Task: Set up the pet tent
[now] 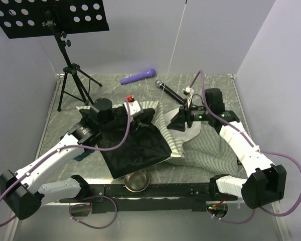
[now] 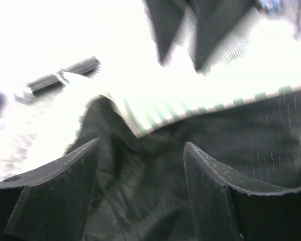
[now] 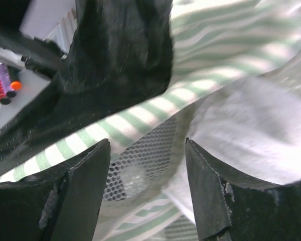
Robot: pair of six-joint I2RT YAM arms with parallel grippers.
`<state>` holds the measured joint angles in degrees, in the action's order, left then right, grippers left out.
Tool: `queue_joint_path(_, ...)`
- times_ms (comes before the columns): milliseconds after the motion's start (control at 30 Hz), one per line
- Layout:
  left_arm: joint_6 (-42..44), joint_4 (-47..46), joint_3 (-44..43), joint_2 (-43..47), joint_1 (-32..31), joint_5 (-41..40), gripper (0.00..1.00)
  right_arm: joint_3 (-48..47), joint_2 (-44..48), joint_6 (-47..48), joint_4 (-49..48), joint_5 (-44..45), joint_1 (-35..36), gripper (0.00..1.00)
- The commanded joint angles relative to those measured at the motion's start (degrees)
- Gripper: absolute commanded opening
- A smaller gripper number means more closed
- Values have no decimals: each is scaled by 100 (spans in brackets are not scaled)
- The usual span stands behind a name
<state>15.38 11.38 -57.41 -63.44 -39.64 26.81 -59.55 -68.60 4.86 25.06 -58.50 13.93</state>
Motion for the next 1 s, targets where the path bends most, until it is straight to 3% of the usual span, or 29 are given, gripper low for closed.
queue_joint_path(0,-1010,-1602,344,131,-53,-974,74,277,435,-240,-555,40,285,66)
queue_joint_path(33,-1010,-1699,327,52,-88,-1071,77,329,452,-266,-581,40,329,66)
queue_joint_path(133,-1185,-1980,274,-203,-167,-1213,100,461,549,-372,-669,75,434,65)
queue_joint_path(400,-932,-2894,879,-432,-580,-1871,100,663,813,-660,-923,76,531,64)
queue_joint_path(633,-755,-4107,1294,-958,-659,-2415,93,857,901,-917,-1257,-82,602,63)
queue_joint_path(900,-1028,-4565,1065,-1557,-650,-3163,78,1042,989,-1145,-1504,-276,689,61)
queue_joint_path(967,-1115,-4574,995,-1627,-642,-3269,69,1068,997,-1198,-1556,-285,707,60)
